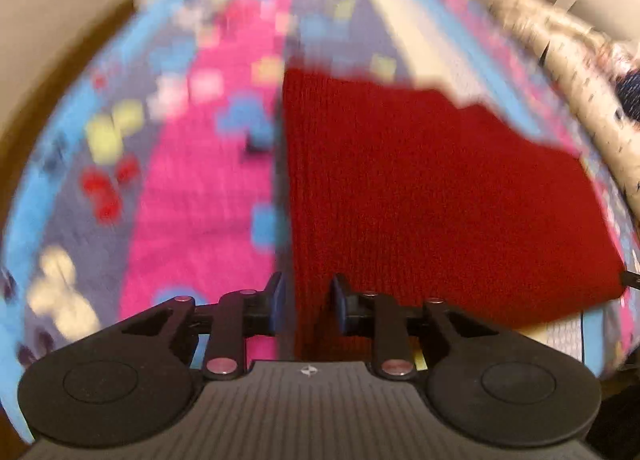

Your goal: Fold small clothes

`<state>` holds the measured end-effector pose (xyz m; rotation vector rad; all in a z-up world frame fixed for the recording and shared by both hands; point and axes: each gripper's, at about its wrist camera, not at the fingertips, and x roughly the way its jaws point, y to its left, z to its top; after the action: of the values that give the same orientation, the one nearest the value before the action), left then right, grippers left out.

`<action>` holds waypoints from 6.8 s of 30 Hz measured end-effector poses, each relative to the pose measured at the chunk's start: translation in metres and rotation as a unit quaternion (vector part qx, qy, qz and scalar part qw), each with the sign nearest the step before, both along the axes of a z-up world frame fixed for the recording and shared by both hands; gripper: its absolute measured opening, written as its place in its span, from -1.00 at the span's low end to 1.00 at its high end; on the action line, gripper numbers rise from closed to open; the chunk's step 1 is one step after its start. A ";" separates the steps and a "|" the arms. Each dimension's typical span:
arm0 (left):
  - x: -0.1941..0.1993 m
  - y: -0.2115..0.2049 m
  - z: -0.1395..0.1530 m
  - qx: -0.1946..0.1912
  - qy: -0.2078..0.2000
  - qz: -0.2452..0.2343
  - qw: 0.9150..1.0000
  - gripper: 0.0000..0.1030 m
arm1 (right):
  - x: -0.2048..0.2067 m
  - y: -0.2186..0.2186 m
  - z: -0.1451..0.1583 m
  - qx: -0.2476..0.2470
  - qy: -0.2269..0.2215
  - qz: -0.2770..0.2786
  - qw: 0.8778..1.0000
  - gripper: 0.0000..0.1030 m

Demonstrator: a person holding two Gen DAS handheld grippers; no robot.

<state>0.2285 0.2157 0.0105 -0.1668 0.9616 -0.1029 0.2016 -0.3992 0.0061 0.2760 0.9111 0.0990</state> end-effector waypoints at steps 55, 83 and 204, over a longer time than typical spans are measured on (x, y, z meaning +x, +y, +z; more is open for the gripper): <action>-0.035 -0.071 0.068 0.067 -0.154 -0.079 0.983 0.78 | 0.017 0.074 0.028 -0.095 -0.132 0.003 0.987 -0.26; -0.021 -0.048 0.088 0.106 -0.255 -0.043 0.960 0.87 | 0.011 0.147 0.023 -0.139 -0.100 -0.037 0.985 -0.17; 0.011 -0.222 -0.015 0.031 -0.110 -0.289 0.950 -0.55 | 0.055 0.072 0.062 0.032 -0.097 0.006 0.995 0.27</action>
<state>0.2398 -0.0062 -0.0048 0.1878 0.7638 -0.6191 0.2567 -0.3271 0.0678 0.3143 0.7169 0.1629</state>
